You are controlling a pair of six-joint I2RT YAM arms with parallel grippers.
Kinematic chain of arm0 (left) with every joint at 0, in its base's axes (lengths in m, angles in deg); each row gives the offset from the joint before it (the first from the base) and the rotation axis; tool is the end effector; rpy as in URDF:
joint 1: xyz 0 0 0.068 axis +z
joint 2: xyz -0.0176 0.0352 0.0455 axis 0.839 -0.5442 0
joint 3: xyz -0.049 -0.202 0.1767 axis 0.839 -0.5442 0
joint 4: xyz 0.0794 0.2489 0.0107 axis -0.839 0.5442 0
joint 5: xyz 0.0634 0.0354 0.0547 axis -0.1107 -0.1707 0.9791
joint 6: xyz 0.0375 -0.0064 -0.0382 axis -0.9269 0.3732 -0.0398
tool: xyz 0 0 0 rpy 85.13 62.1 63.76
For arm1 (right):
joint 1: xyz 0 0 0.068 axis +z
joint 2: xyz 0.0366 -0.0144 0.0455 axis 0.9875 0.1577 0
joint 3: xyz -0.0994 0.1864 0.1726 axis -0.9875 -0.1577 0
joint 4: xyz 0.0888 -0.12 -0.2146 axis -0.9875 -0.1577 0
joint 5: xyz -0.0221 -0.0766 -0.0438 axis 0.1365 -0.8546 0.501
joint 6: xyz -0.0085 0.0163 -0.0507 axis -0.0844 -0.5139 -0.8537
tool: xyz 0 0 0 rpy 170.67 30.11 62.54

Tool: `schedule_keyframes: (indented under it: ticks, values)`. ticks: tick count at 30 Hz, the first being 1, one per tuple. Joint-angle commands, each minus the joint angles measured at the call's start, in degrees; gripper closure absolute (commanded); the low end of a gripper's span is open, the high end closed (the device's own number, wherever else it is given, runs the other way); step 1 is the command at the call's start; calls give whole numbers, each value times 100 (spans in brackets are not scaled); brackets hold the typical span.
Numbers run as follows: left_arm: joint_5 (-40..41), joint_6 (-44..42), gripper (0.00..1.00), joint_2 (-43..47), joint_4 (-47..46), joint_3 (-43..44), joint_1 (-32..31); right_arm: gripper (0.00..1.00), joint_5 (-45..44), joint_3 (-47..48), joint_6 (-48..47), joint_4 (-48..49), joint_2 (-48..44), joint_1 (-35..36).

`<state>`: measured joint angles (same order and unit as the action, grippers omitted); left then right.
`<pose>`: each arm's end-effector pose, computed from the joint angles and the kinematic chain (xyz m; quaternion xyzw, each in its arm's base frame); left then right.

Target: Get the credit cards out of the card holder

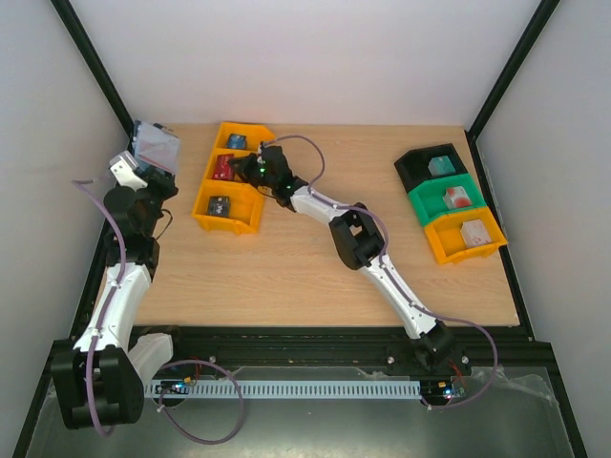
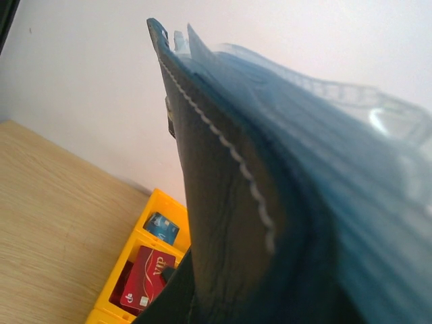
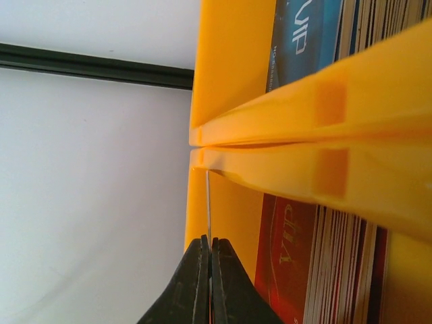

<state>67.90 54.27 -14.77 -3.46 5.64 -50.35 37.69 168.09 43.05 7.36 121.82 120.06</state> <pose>0.2334 0.0206 0.3165 -0.1879 0.6424 -0.2604 0.6958 0.4729 0.4065 0.1281 0.0646 0.7377 0.6410 0.2020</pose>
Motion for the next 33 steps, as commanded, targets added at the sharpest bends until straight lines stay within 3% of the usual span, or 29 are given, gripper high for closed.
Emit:
schedule_keyframes:
  ticks: [1, 8, 14, 26, 33]
  values:
    - [140, -28, 98, -10, -335, -57, 73, 98, -315, 306, 11, -261, 269, 118]
    - [237, -72, 98, -40, -355, -70, 164, 98, -863, 317, 155, -619, 201, 295]
    - [267, -102, 98, -23, -333, -72, 212, 88, -1220, 324, 185, -728, 115, 296]
    - [305, -143, 98, -67, -433, -124, 228, 83, -1518, 358, 111, -1135, -86, 330]
    - [301, -166, 98, -44, -421, -120, 229, 76, -1835, 494, -444, -1673, -290, 393]
